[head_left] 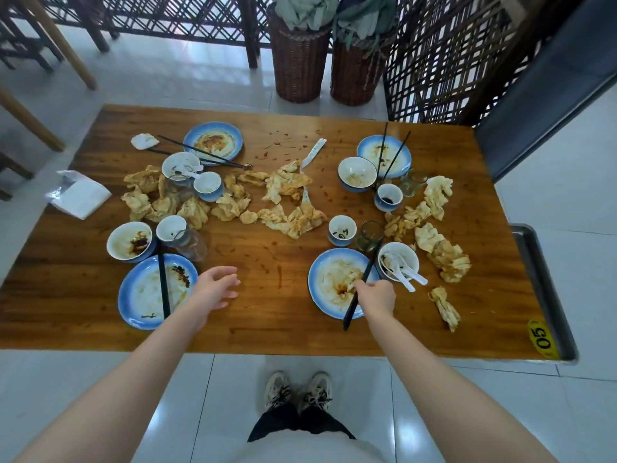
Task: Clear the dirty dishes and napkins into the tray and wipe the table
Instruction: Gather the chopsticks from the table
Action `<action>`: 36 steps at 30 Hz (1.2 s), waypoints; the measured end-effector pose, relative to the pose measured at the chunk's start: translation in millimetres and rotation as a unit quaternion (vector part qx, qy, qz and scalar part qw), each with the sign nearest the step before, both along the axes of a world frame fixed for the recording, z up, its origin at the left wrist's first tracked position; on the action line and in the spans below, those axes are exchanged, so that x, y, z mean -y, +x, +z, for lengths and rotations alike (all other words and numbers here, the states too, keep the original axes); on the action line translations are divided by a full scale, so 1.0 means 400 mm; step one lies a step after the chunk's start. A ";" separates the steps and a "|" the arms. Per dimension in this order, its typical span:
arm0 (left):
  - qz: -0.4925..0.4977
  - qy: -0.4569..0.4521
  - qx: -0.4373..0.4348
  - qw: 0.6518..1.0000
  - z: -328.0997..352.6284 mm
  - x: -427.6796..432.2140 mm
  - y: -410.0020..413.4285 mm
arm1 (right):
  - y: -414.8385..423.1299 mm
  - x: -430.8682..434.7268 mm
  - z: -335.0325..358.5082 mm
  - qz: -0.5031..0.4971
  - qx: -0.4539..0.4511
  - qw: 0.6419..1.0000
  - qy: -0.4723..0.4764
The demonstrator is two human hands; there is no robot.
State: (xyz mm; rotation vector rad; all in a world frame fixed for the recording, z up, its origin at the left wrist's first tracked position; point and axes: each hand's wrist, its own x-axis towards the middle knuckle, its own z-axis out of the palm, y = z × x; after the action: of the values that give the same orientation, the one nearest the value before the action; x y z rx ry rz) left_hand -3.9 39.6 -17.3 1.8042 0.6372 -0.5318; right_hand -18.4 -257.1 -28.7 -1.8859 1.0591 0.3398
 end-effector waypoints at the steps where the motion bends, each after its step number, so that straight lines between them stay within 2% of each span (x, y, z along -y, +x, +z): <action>1: 0.000 0.000 0.001 1.000 -0.001 -0.001 0.000 | 0.001 -0.002 0.011 -0.017 0.006 1.000 0.009; 4: -0.007 0.003 0.002 1.000 0.002 -0.009 0.003 | 0.004 -0.005 0.046 -0.056 0.010 0.998 0.036; 9: -0.005 0.003 0.006 1.000 0.009 -0.028 0.017 | -0.003 -0.030 0.103 -0.155 0.026 0.978 0.134; 11: -0.002 0.002 0.009 1.000 0.011 -0.032 0.022 | -0.009 -0.044 0.120 -0.165 0.026 0.972 0.165; 16: 0.008 -0.008 0.015 1.000 0.009 -0.036 0.029 | -0.013 -0.093 0.138 -0.138 0.054 0.972 0.181; 22: 0.040 -0.009 0.014 0.999 0.005 -0.063 0.028 | 0.018 -0.123 0.135 -0.081 0.126 0.978 0.147; 28: 0.124 0.002 0.013 0.992 -0.013 -0.136 0.007 | 0.042 -0.145 0.124 -0.012 0.155 0.981 0.115; 36: 0.229 0.071 0.072 0.968 -0.026 -0.222 -0.029 | 0.070 -0.208 0.111 0.088 0.153 0.978 0.107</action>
State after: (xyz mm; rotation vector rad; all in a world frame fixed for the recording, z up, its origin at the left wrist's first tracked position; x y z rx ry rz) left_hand -15.5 128.3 -27.8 1.7316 0.9750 -0.0427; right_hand 9.7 -174.0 15.8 -1.7714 0.6260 0.2428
